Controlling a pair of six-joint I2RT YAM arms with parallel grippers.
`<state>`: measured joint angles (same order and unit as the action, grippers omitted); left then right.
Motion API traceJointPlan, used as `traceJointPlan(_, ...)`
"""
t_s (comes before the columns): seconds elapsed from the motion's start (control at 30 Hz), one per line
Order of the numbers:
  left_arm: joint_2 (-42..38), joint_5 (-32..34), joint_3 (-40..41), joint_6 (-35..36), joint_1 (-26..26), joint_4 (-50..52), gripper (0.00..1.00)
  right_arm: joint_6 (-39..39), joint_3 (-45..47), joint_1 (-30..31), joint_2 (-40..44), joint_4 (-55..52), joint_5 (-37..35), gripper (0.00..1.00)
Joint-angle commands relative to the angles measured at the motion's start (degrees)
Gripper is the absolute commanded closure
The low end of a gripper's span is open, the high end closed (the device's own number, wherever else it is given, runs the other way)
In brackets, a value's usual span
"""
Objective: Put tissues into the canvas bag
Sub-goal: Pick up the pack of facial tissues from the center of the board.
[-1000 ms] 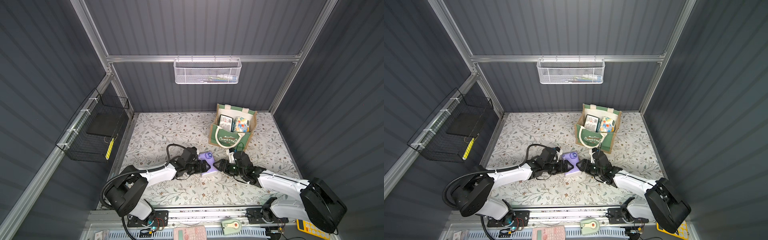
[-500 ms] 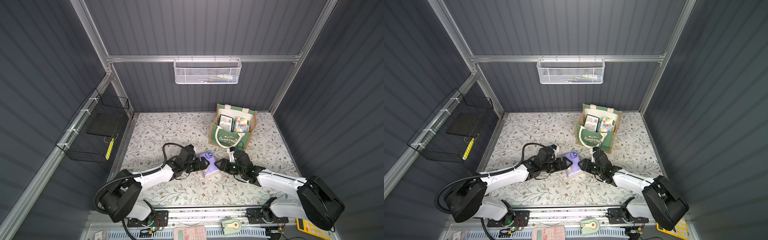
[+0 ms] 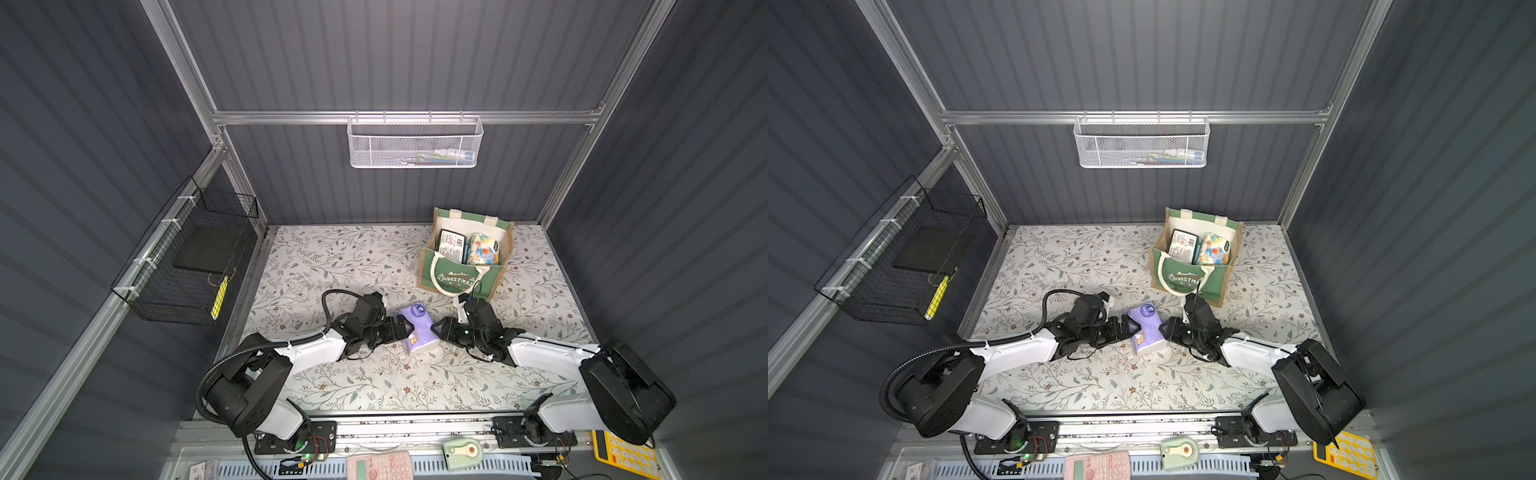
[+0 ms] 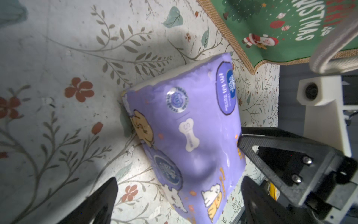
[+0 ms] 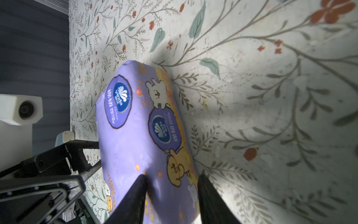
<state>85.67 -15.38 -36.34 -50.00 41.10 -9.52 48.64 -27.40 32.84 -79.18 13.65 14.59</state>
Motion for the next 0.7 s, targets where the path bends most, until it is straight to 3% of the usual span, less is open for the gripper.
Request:
traceJointPlan(0.0,1.7,-2.4,2.0,-2.4,0.2,-5.1,0.01,0.0,0.4,-0.8,-1.3,-0.7,0.2,0.56)
traceJointPlan(0.33,5.8,-4.4,4.5,-8.0,1.9,-15.1,0.02,0.0,1.8,-2.2,-2.9,0.7,1.9,0.6)
traceJointPlan(0.67,10.5,-6.6,4.9,-11.9,2.3,-24.5,0.11,0.1,2.4,-3.2,-2.9,1.7,3.3,0.62)
